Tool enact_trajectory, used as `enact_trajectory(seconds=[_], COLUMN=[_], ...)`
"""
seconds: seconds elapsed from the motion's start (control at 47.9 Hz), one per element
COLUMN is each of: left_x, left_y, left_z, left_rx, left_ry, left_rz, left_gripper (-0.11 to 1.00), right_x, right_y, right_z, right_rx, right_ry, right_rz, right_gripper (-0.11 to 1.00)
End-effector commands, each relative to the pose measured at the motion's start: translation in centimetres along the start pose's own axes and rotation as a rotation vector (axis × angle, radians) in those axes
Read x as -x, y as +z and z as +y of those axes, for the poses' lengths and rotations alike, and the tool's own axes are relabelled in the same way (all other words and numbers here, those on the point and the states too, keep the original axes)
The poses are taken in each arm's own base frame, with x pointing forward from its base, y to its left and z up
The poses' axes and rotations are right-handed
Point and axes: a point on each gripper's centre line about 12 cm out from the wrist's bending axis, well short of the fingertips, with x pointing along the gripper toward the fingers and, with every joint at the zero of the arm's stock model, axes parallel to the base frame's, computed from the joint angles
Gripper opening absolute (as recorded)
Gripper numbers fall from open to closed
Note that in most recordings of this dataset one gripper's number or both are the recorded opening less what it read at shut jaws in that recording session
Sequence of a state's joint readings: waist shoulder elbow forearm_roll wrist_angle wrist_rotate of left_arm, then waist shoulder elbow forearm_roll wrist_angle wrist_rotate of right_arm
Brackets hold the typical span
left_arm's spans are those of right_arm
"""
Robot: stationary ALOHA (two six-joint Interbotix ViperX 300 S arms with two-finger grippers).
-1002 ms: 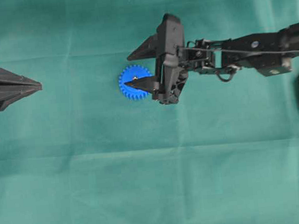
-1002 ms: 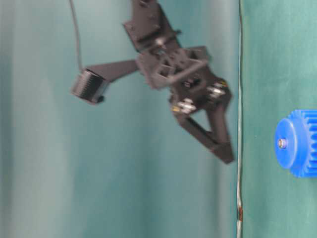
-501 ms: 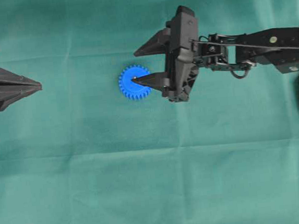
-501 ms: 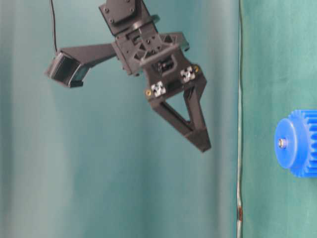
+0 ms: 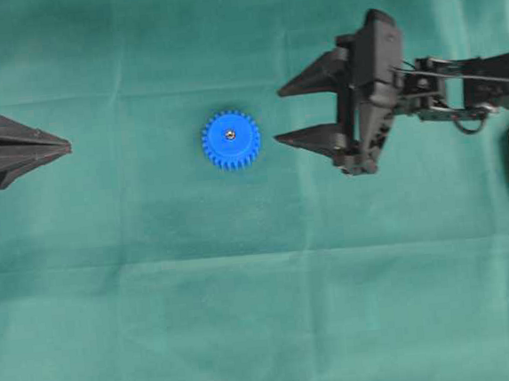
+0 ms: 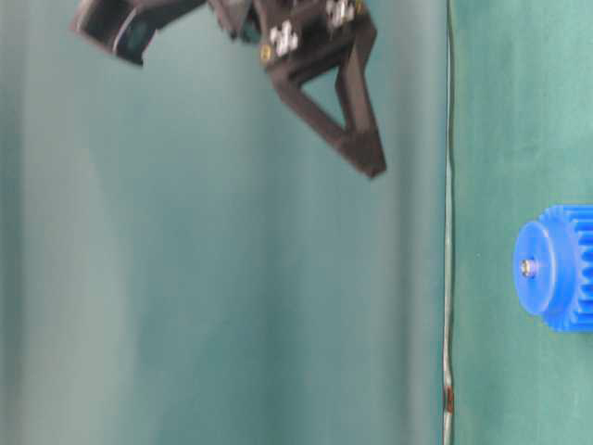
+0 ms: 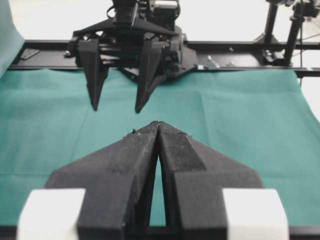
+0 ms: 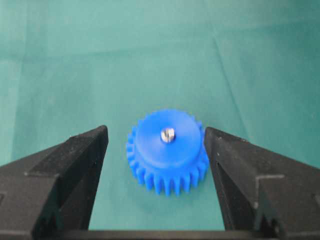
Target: Insert the shaft placed at a random location into the center hole of the medium gear at another random location.
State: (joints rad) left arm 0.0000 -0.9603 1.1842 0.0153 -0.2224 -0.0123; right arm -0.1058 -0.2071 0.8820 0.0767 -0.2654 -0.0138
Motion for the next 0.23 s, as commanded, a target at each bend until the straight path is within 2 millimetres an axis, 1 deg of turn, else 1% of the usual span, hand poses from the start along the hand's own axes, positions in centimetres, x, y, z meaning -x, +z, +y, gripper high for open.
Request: enact_trajectory(seconds=[0.0, 0.209], left_x=[-0.3, -0.3], left_y=[0.8, 0.8], left_z=[0.0, 0.0], left_rx=[-0.002, 0.000], left_ry=[-0.001, 0.000], left_rz=[-0.018, -0.018], left_gripper=[0.00, 0.00], right_x=[1.2, 3.2], right_y=[0.8, 0.0], right_z=[0.2, 0.1], right_rx=[-0.014, -0.024], right_ry=[0.006, 0.007], right_rz=[-0.038, -0.046], right_gripper=[0.79, 0.79])
